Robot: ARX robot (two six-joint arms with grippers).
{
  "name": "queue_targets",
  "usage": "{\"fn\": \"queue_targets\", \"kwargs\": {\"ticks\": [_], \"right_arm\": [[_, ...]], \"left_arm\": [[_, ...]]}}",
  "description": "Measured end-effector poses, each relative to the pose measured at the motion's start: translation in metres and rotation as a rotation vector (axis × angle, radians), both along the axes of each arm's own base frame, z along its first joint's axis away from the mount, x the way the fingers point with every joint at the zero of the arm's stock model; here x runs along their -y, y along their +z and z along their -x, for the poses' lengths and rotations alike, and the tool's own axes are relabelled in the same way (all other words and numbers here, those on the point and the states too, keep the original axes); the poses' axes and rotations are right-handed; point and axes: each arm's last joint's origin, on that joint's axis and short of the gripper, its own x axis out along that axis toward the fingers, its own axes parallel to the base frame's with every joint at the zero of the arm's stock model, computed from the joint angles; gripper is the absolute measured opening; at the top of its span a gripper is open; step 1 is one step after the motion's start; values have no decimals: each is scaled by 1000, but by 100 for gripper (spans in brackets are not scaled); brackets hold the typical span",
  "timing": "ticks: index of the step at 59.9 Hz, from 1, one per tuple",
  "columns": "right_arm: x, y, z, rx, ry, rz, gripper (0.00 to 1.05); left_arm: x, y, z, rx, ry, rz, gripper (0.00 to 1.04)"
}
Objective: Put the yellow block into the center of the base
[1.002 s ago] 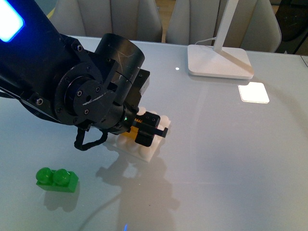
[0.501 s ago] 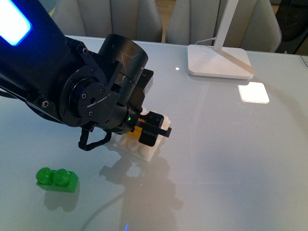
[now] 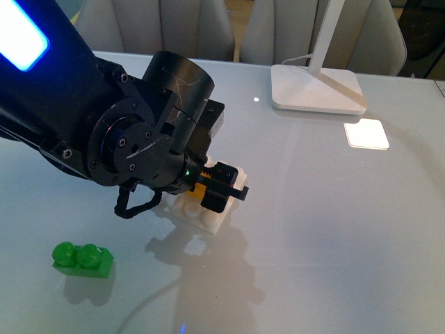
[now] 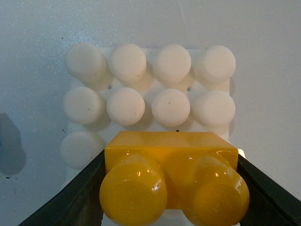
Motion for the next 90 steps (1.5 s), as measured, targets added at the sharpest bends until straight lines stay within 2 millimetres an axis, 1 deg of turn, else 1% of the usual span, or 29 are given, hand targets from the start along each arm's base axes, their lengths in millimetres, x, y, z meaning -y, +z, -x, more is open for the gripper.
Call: {"fn": "queue_targets", "kwargs": {"ticks": [31, 46, 63, 73, 90], "right_arm": [[0, 0, 0, 0, 0, 0, 96], [0, 0, 0, 0, 0, 0, 96], [0, 0, 0, 0, 0, 0, 96], [0, 0, 0, 0, 0, 0, 96], [0, 0, 0, 0, 0, 0, 96]], "left_arm": [[2, -1, -10, -6, -10, -17, 63], [-1, 2, -20, -7, -20, -22, 63], [-4, 4, -24, -14, -30, -23, 63], [-12, 2, -27, -26, -20, -34, 63], [-12, 2, -28, -9, -45, -56, 63]]}}
